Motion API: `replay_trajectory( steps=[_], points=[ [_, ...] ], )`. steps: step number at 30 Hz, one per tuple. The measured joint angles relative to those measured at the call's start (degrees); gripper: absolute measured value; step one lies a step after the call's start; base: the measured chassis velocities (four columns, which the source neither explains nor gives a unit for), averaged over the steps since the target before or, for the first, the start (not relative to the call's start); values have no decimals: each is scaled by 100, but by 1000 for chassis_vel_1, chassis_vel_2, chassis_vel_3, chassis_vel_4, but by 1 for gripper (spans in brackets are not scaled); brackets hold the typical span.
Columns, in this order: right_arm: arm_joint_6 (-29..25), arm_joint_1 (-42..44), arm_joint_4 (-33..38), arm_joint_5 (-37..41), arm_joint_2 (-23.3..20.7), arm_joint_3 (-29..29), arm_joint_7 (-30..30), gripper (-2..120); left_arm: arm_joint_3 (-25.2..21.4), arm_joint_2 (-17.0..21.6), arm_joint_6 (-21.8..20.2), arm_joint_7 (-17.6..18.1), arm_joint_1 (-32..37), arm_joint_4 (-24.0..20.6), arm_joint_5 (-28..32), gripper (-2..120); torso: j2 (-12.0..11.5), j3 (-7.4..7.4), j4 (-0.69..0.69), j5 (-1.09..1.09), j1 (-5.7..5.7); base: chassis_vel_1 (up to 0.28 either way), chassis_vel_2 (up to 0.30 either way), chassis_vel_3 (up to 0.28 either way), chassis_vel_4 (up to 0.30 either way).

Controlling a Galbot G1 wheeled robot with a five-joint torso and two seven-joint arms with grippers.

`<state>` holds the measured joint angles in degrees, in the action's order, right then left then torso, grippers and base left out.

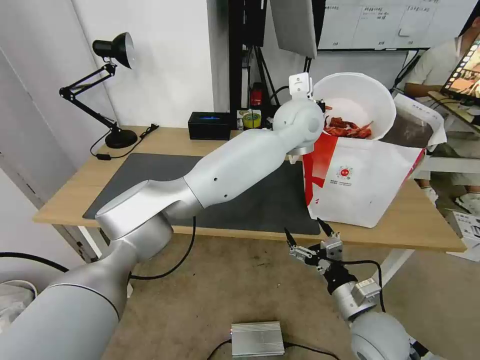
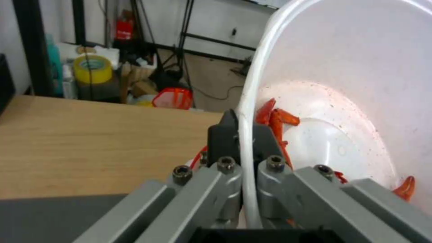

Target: Pick up the trash from the table and place it into the takeout bag.

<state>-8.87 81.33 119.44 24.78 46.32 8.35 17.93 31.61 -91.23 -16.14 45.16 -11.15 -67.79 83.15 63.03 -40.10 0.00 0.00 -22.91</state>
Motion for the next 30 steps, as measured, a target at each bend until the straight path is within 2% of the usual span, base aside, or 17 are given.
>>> replay_trajectory(
  steps=[9, 18, 22, 23, 26, 27, 30],
  points=[
    [0, 0, 0, 0, 0, 0, 0, 100, 283, 194, 5, -346, 13, -448, 43, 0, 0, 0, 0, 0, 0, 0, 0, 0, 0],
    [0, 0, 0, 0, 0, 0, 0, 100, 458, 370, -211, -415, 23, -569, 45, 0, 0, 0, 0, 0, 0, 0, 0, 0, 0],
    [0, 0, 0, 0, 0, 0, 0, 100, 443, 436, -304, -420, 23, -617, 42, 15, 0, 0, 0, 0, 0, 0, 0, 0, 0],
    [0, 0, 0, 0, 0, 0, 0, 100, 443, 436, -304, -420, 23, -617, 42, 15, 0, 0, 0, 0, 0, 0, 0, 0, 0],
    [0, 0, 0, 0, 0, 0, 0, 100, 433, 505, -357, -425, 24, -713, 71, 30, 0, 0, 0, -1, 0, 0, 0, 0, 0],
    [0, 0, 0, 0, 0, 0, 0, 100, 433, 505, -357, -425, 24, -713, 71, 30, 0, 0, 0, -1, 0, 0, 0, 0, 0],
    [0, 0, 0, 0, 0, 0, 0, 100, 417, 567, -389, -424, 24, -798, 149, 43, 0, 0, -1, 0, 0, 0, 0, 0, 0]
  ],
)
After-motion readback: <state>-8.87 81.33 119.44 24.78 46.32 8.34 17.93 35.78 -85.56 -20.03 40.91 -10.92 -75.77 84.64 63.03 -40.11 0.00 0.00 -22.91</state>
